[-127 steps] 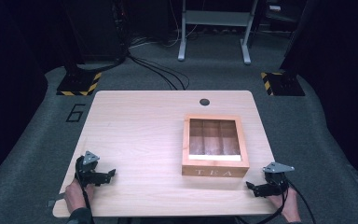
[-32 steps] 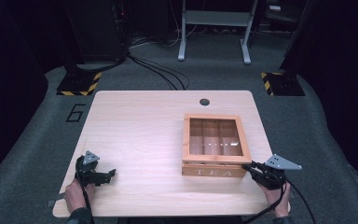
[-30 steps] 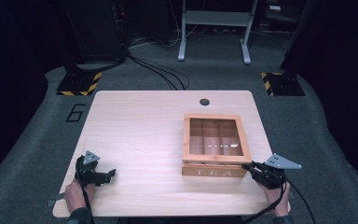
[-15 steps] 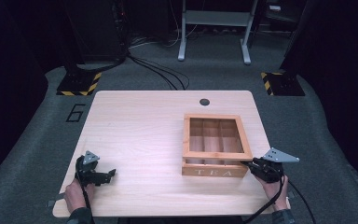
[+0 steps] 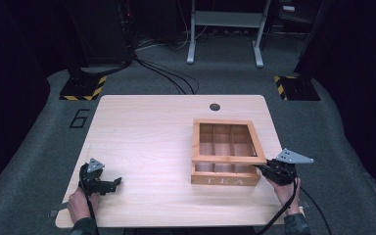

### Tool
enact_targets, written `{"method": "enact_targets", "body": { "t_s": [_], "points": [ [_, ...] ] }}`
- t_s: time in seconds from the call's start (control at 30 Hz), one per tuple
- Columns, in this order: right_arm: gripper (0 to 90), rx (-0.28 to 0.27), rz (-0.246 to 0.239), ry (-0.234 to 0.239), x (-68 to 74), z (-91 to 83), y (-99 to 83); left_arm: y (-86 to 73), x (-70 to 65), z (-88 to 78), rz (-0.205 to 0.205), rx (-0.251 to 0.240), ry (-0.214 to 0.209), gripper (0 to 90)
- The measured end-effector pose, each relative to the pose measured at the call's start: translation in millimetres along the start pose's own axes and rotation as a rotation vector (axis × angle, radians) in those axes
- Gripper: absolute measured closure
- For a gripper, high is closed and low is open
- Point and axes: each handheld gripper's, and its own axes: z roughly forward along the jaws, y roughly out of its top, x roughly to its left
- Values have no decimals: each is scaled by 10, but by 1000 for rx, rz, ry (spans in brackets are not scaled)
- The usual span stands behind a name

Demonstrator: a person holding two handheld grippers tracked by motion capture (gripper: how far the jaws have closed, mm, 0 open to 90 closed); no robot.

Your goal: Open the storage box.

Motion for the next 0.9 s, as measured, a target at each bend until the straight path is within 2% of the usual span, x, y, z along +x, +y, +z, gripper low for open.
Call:
{"method": "enact_targets", "body": {
  "t_s": [0.17, 0.2, 0.27, 0.6, 0.73, 0.9],
  "points": [
    [818, -16, 18, -1, -39, 0, 25, 0, 0, 0, 0, 0, 0, 3],
    [818, -21, 9, 1, -63, 1, 32, 0, 1, 0, 1, 0, 0, 3],
    [818, -27, 28, 4, -79, -1, 45, 1, 2, 0, 4, 1, -1, 3],
    [815, -27, 48, 46, -163, 52, 118, 0, 0, 0, 1, 0, 0, 3],
    [815, -27, 51, 47, -180, 79, 152, 0, -1, 0, 0, 0, 0, 3],
    [816, -26, 29, 49, -201, 108, 203, 0, 3, 0, 4, 0, -2, 3]
  ]
}}
